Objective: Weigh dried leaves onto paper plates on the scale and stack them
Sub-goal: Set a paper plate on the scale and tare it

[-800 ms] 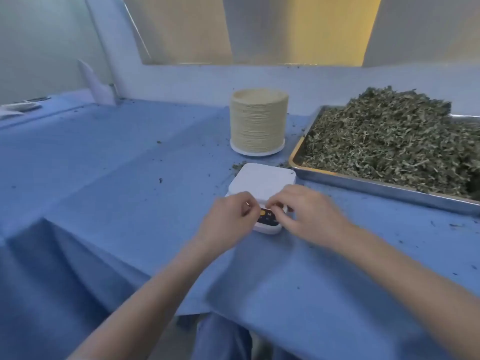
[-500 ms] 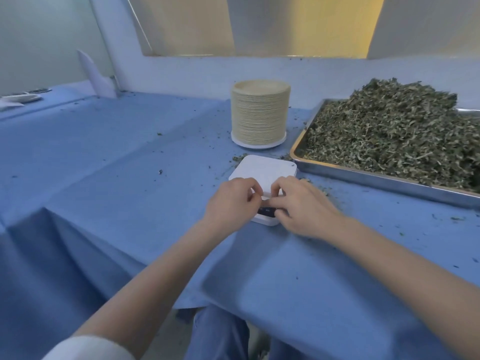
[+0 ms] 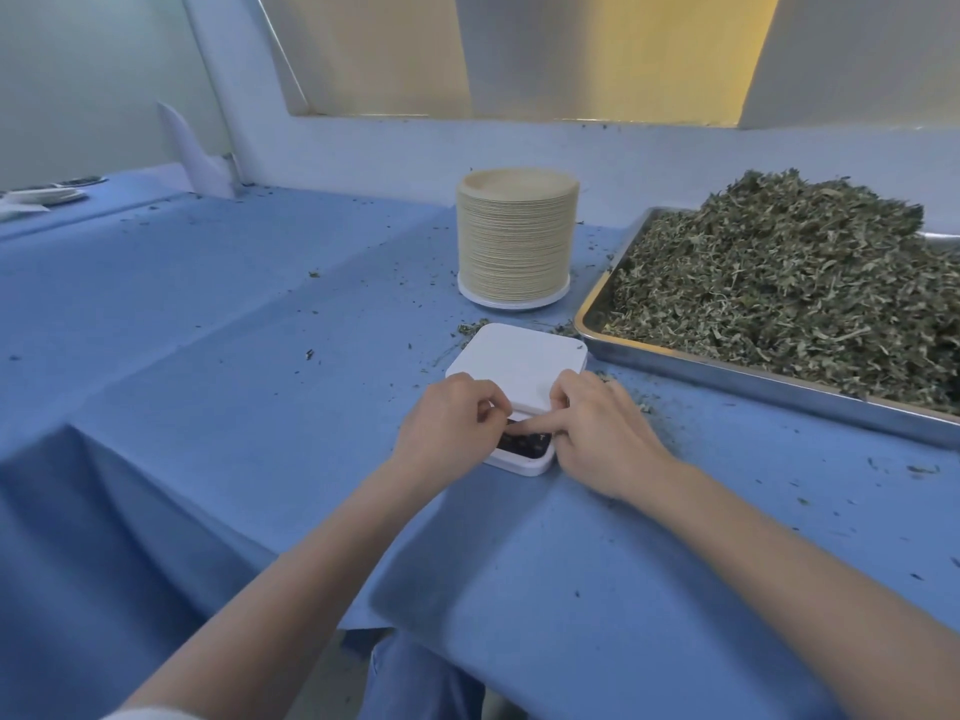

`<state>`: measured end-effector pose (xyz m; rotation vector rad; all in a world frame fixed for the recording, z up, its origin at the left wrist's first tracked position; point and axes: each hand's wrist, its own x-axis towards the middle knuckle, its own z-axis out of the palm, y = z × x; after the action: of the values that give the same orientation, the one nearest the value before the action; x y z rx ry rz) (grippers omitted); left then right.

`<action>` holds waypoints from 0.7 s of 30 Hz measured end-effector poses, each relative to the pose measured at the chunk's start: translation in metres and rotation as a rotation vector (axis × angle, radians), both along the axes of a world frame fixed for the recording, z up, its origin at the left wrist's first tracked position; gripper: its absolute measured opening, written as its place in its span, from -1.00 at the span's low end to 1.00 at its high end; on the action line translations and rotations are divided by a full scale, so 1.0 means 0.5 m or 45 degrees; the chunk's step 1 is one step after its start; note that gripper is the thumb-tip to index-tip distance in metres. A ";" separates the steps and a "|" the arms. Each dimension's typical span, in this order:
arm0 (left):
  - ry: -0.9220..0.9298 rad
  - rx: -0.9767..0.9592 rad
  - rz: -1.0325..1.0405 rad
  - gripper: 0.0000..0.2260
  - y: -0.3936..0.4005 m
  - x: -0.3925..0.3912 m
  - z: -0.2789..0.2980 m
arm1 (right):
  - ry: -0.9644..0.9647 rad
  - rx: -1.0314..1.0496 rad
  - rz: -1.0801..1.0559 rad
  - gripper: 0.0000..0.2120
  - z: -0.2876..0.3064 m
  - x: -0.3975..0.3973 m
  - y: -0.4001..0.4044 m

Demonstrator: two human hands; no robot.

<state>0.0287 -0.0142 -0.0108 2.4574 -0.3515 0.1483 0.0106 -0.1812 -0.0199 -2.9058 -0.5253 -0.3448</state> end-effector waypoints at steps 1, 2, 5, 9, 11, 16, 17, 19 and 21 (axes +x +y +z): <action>0.002 0.004 0.000 -0.77 0.000 0.000 0.000 | 0.019 0.010 -0.009 -0.44 0.002 0.001 0.000; 0.007 0.012 -0.003 -0.76 0.000 0.000 0.000 | 0.035 0.007 -0.013 -0.43 0.004 0.002 0.001; 0.023 0.041 -0.017 -0.77 0.001 -0.002 -0.002 | 0.037 -0.026 0.004 -0.43 0.015 0.000 0.001; 0.012 0.011 -0.022 -0.77 0.007 0.000 -0.002 | 0.039 0.016 0.017 -0.42 0.023 0.001 0.005; -0.002 0.003 -0.025 -0.77 0.009 0.004 0.001 | 0.047 0.063 0.004 -0.43 0.026 0.004 0.006; -0.018 0.005 -0.033 -0.74 0.009 0.010 0.013 | 0.050 0.132 0.000 -0.48 0.032 0.012 0.009; -0.024 0.001 -0.035 -0.74 0.007 0.011 0.016 | 0.073 0.161 -0.012 -0.50 0.033 0.014 0.010; -0.035 -0.012 -0.040 -0.75 0.005 0.016 0.022 | 0.105 0.197 -0.022 -0.52 0.034 0.019 0.010; -0.046 -0.017 -0.046 -0.75 0.002 0.021 0.027 | 0.112 0.197 -0.016 -0.52 0.035 0.023 0.008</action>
<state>0.0392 -0.0132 0.0027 2.4366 -0.4093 0.1790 0.0220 -0.1771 -0.0026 -2.7607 -0.4462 -0.2460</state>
